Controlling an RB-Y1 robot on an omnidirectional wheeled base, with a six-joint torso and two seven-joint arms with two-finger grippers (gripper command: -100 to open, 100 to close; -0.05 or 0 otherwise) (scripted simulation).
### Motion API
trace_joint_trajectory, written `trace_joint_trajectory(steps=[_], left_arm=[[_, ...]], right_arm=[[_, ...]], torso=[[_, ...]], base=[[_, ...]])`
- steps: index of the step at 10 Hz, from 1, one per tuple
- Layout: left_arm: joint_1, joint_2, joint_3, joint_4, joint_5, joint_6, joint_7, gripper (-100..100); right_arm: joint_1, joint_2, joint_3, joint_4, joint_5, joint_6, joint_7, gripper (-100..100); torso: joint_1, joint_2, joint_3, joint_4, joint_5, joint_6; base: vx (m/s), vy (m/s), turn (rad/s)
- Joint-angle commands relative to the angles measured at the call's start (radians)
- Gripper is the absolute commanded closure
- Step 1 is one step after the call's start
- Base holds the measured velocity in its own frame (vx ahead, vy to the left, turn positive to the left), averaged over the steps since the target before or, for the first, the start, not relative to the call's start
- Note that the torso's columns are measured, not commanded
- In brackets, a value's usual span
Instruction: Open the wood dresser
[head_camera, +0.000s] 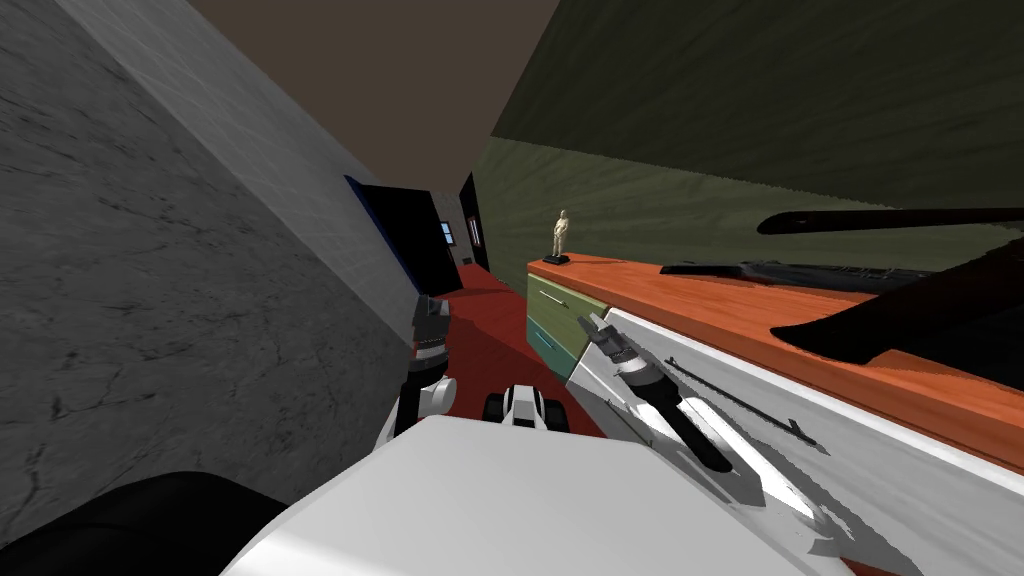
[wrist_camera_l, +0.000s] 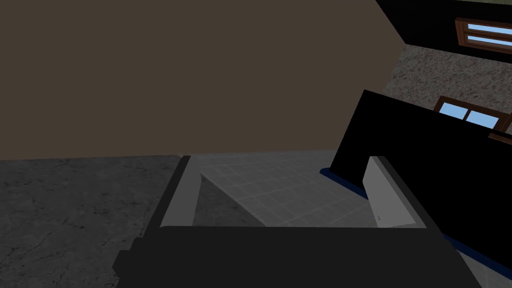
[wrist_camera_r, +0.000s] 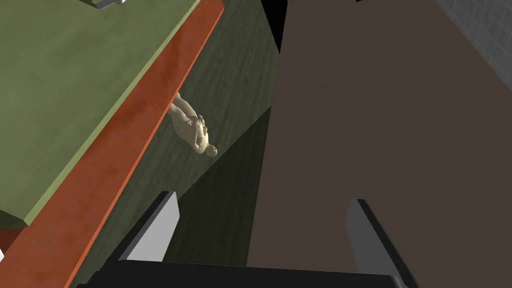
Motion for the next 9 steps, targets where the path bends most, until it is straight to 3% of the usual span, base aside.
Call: trace_joint_trajectory(steps=[1, 4, 5, 9], left_arm=[[0.000, 0.000, 0.000, 0.000, 0.000, 0.000, 0.000, 0], [0.000, 0.000, 0.000, 0.000, 0.000, 0.000, 0.000, 0], [0.000, 0.000, 0.000, 0.000, 0.000, 0.000, 0.000, 0], [0.000, 0.000, 0.000, 0.000, 0.000, 0.000, 0.000, 0]], right_arm=[[-0.015, -0.061, -0.005, 0.031, 0.054, -0.002, 0.042, -100], [-0.032, -0.157, -0.012, 0.090, 0.148, -0.007, 0.119, -100], [-0.032, -0.170, -0.012, 0.090, 0.151, -0.007, 0.119, -100], [-0.052, -0.285, -0.019, 0.159, 0.250, -0.010, 0.198, -100]], torso=[[0.000, 0.001, 0.000, 0.000, 0.000, 0.000], [0.000, -0.002, -0.001, 0.000, 0.000, 0.000], [0.001, -0.002, -0.001, 0.000, 0.000, 0.000], [-0.001, 0.000, 0.000, 0.000, 0.000, 0.000]], base=[[0.023, 0.050, 0.023], [0.039, 0.053, 0.076], [0.031, 0.054, 0.021], [0.032, 0.046, 0.055]])
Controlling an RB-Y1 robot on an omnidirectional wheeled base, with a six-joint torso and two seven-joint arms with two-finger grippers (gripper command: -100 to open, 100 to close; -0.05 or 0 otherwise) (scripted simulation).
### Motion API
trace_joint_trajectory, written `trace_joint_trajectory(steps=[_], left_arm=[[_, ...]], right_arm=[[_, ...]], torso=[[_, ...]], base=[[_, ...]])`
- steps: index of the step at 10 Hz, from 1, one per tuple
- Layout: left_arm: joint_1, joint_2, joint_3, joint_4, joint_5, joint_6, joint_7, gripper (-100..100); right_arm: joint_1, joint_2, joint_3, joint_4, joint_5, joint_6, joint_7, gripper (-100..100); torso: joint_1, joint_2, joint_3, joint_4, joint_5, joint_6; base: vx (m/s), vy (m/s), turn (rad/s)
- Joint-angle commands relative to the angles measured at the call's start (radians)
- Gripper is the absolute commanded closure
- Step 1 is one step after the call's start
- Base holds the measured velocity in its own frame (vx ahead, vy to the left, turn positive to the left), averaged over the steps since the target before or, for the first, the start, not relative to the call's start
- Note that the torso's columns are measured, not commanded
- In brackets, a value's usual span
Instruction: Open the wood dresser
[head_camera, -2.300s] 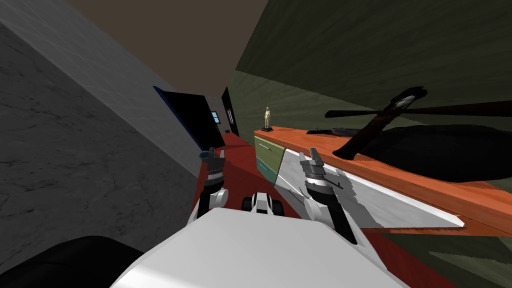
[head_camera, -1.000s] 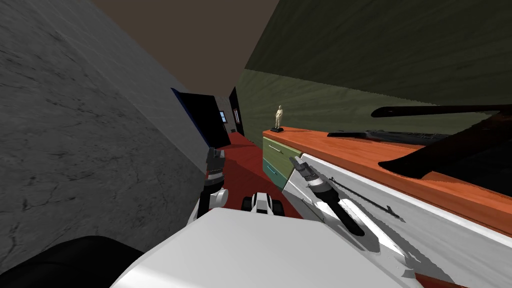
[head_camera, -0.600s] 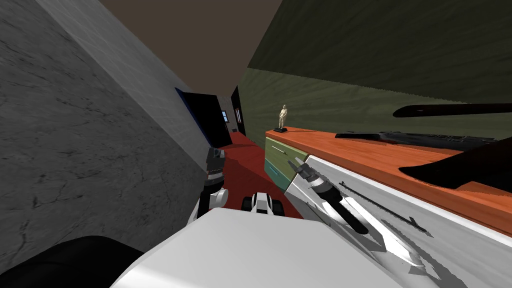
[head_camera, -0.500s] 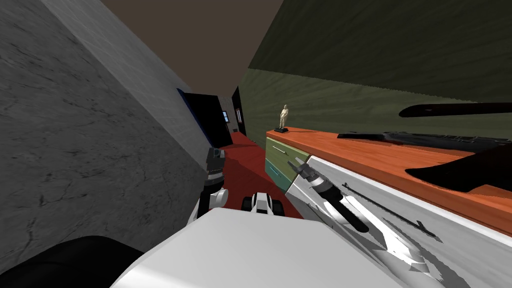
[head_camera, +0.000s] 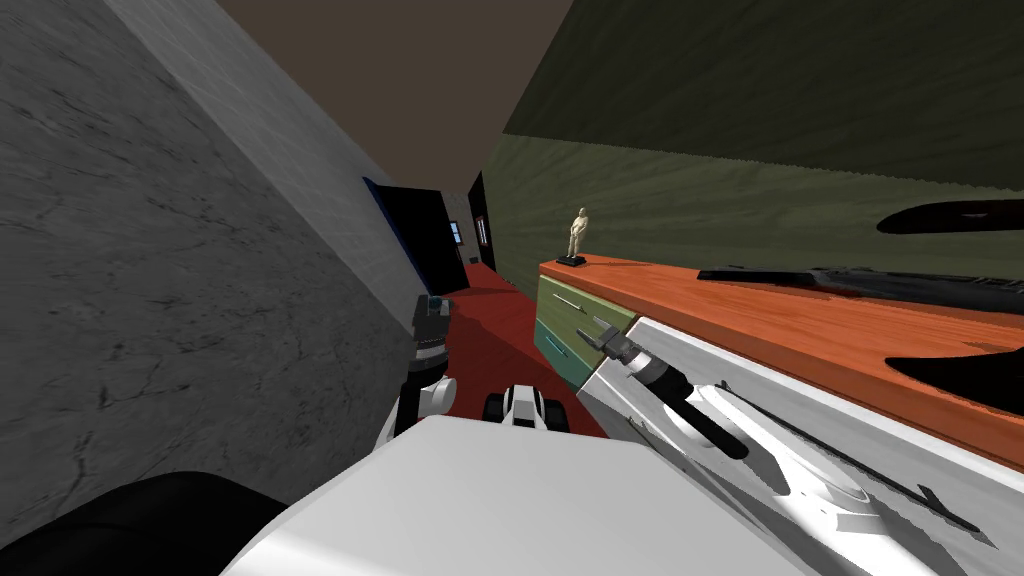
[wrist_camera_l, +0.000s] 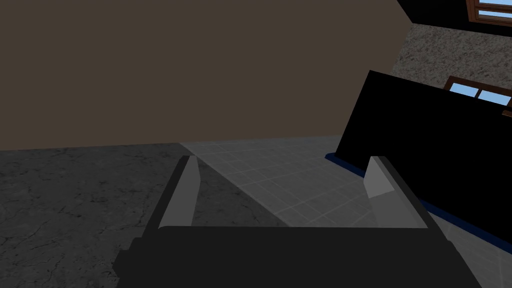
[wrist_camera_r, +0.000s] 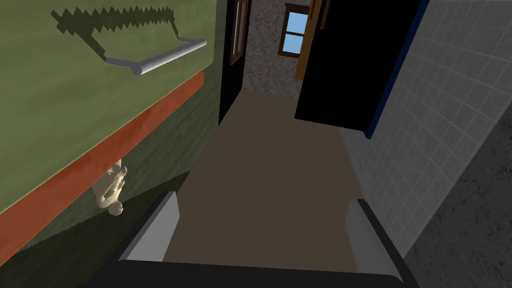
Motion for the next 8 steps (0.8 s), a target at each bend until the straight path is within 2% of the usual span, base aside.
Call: trace_joint_trajectory(steps=[1, 2, 4, 5, 7, 8], left_arm=[[0.000, 0.000, 0.000, 0.000, 0.000, 0.000, 0.000, 0], [0.000, 0.000, 0.000, 0.000, 0.000, 0.000, 0.000, 0], [0.000, 0.000, 0.000, 0.000, 0.000, 0.000, 0.000, 0], [0.000, 0.000, 0.000, 0.000, 0.000, 0.000, 0.000, 0], [0.000, 0.000, 0.000, 0.000, 0.000, 0.000, 0.000, 0], [0.000, 0.000, 0.000, 0.000, 0.000, 0.000, 0.000, 0]], right_arm=[[-0.017, -0.080, -0.005, 0.052, 0.071, 0.001, 0.055, -100], [-0.017, -0.091, -0.005, 0.052, 0.071, 0.001, 0.055, -100], [-0.030, -0.153, -0.009, 0.102, 0.135, 0.000, 0.107, -100], [-0.030, -0.170, -0.009, 0.102, 0.135, 0.000, 0.107, -100], [-0.044, -0.238, -0.014, 0.150, 0.198, -0.002, 0.156, -100], [-0.044, -0.247, -0.014, 0.150, 0.198, -0.002, 0.156, -100]], torso=[[0.000, 0.000, 0.000, 0.000, 0.000, 0.000], [0.002, -0.001, -0.001, 0.000, 0.000, -0.001], [0.000, 0.000, 0.000, 0.000, 0.000, 0.000], [0.001, -0.001, 0.000, 0.000, 0.000, 0.000], [0.000, 0.000, 0.000, 0.000, 0.000, 0.000], [0.001, -0.001, 0.000, 0.000, 0.000, -0.001]], base=[[0.043, 0.065, 0.094], [0.028, 0.048, 0.022], [0.031, 0.049, 0.057], [0.029, 0.043, 0.034], [0.032, 0.047, 0.073], [0.033, 0.041, 0.024]])
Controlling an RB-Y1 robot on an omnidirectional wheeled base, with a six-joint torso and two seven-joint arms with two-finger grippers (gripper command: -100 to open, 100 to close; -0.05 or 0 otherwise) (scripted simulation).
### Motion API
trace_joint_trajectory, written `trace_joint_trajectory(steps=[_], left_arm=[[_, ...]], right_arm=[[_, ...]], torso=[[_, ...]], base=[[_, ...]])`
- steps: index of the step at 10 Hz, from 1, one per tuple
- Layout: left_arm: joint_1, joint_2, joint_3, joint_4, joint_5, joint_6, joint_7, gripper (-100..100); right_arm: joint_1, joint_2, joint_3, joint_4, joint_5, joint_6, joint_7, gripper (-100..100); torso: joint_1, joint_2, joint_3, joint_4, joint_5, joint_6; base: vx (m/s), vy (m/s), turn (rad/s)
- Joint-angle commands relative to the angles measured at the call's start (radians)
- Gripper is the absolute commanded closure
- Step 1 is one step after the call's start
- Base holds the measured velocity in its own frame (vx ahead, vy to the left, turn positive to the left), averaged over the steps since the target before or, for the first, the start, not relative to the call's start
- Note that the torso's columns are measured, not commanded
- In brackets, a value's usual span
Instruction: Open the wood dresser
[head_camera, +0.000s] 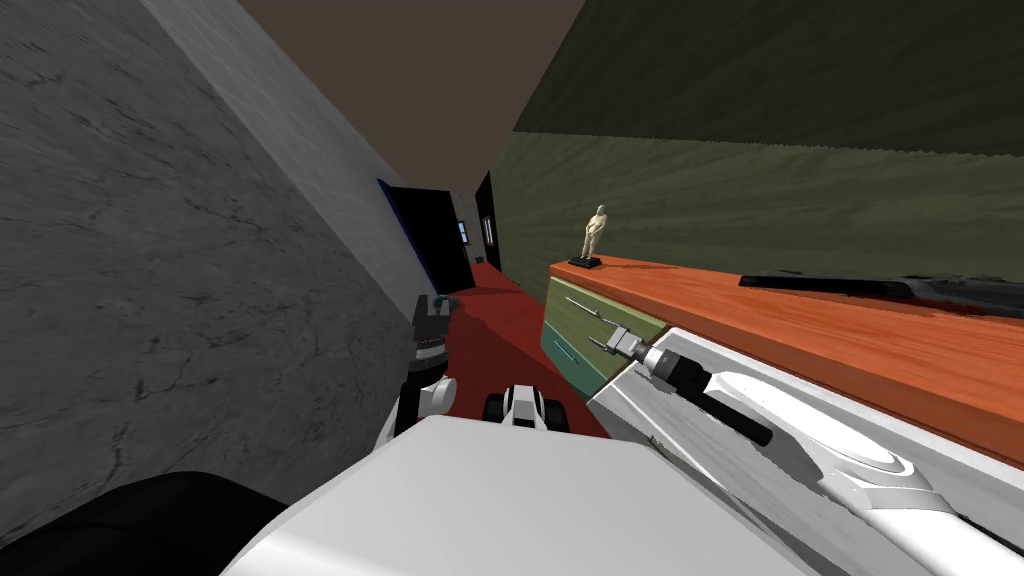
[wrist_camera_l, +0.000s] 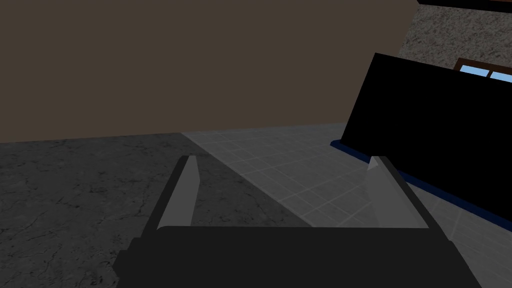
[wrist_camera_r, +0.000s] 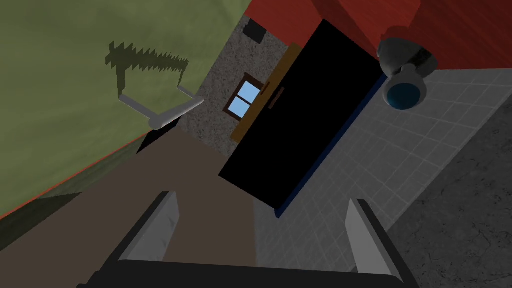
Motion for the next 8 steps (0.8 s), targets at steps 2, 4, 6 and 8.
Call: trace_joint_trajectory(steps=[2, 4, 6, 8], left_arm=[[0.000, 0.000, 0.000, 0.000, 0.000, 0.000, 0.000, 0], [0.000, 0.000, 0.000, 0.000, 0.000, 0.000, 0.000, 0], [0.000, 0.000, 0.000, 0.000, 0.000, 0.000, 0.000, 0], [0.000, 0.000, 0.000, 0.000, 0.000, 0.000, 0.000, 0]], right_arm=[[-0.012, -0.098, -0.007, 0.052, 0.077, 0.003, 0.061, -100], [-0.018, -0.140, -0.009, 0.072, 0.103, 0.002, 0.082, -100], [-0.028, -0.201, -0.012, 0.107, 0.151, 0.001, 0.121, -100], [-0.036, -0.251, -0.015, 0.135, 0.191, 0.000, 0.153, -100]], torso=[[-0.001, 0.001, 0.000, 0.000, 0.000, 0.000], [0.000, 0.000, 0.000, 0.000, 0.000, 0.000], [-0.001, 0.001, 0.001, 0.000, 0.000, 0.000], [0.000, 0.000, 0.000, 0.000, 0.000, 0.000]], base=[[0.035, 0.044, 0.053], [0.035, 0.046, 0.048], [0.026, 0.036, 0.046], [0.035, 0.043, 0.056]])
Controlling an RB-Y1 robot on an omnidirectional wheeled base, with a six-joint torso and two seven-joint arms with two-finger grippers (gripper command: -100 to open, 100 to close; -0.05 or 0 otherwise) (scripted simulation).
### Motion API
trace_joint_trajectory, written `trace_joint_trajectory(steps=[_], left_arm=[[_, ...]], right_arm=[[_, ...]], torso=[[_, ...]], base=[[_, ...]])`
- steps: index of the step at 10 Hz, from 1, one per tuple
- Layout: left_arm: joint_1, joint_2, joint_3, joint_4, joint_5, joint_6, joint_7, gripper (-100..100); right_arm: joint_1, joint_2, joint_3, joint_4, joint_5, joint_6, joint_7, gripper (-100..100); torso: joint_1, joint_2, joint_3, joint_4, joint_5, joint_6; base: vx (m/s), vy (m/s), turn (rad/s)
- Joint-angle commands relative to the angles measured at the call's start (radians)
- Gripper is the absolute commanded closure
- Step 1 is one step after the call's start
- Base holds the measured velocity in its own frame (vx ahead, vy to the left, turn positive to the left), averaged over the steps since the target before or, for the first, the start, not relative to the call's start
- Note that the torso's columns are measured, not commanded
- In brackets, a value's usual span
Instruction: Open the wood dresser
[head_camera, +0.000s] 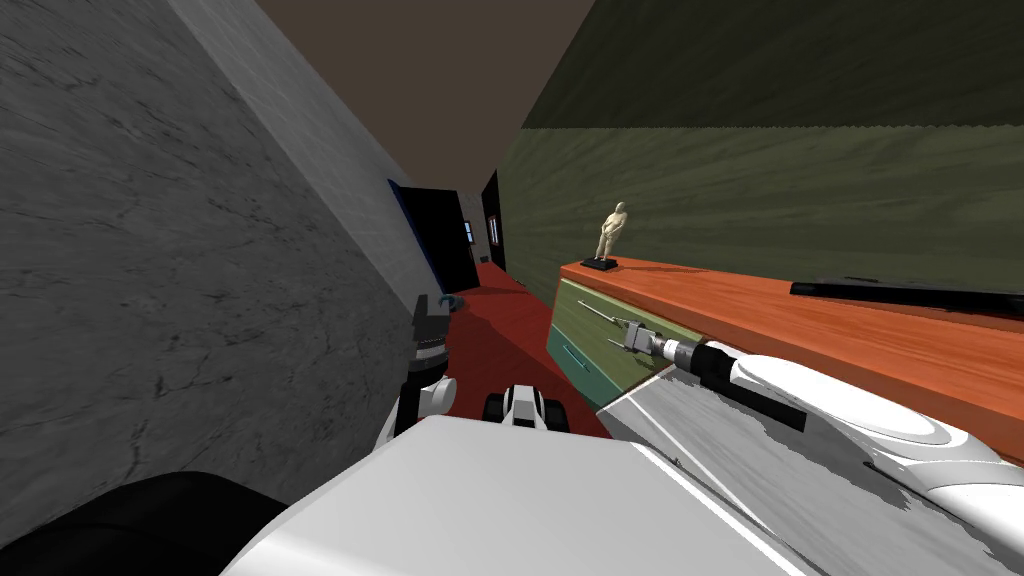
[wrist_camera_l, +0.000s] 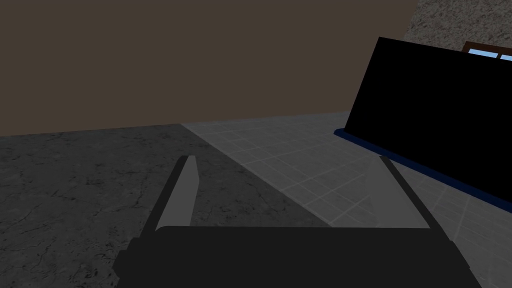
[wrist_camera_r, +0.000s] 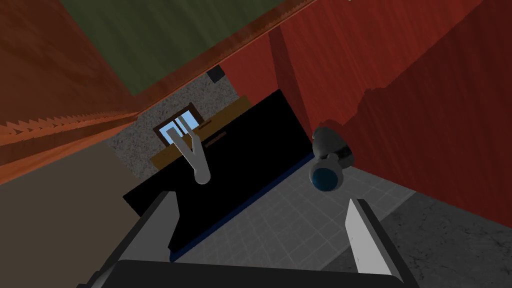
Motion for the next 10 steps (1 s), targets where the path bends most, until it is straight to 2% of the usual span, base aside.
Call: trace_joint_trajectory(steps=[1, 3, 5, 6, 10], left_arm=[[0.000, 0.000, 0.000, 0.000, 0.000, 0.000, 0.000, 0], [0.000, 0.000, 0.000, 0.000, 0.000, 0.000, 0.000, 0], [0.000, 0.000, 0.000, 0.000, 0.000, 0.000, 0.000, 0], [0.000, 0.000, 0.000, 0.000, 0.000, 0.000, 0.000, 0], [0.000, 0.000, 0.000, 0.000, 0.000, 0.000, 0.000, 0]], right_arm=[[-0.003, -0.058, -0.013, 0.037, 0.045, -0.010, 0.047, -100], [-0.009, -0.099, -0.015, 0.058, 0.078, -0.012, 0.074, -100], [0.001, -0.086, -0.022, 0.048, 0.066, -0.012, 0.069, -100], [0.001, -0.086, -0.022, 0.048, 0.066, -0.012, 0.069, 100], [0.008, -0.098, -0.026, 0.029, 0.065, -0.014, 0.060, 100]], torso=[[0.000, 0.000, 0.000, 0.000, 0.000, 0.000], [-0.001, 0.001, 0.001, 0.000, 0.000, 0.000], [-0.002, 0.001, 0.001, 0.000, -0.001, 0.000], [-0.002, 0.002, 0.001, 0.000, -0.001, 0.000], [-0.002, 0.001, 0.001, -0.003, -0.003, 0.002]], base=[[0.028, 0.036, 0.037], [0.029, 0.029, 0.041], [0.006, 0.006, 0.004], [0.000, 0.000, 0.000], [-0.072, 0.145, -0.029]])
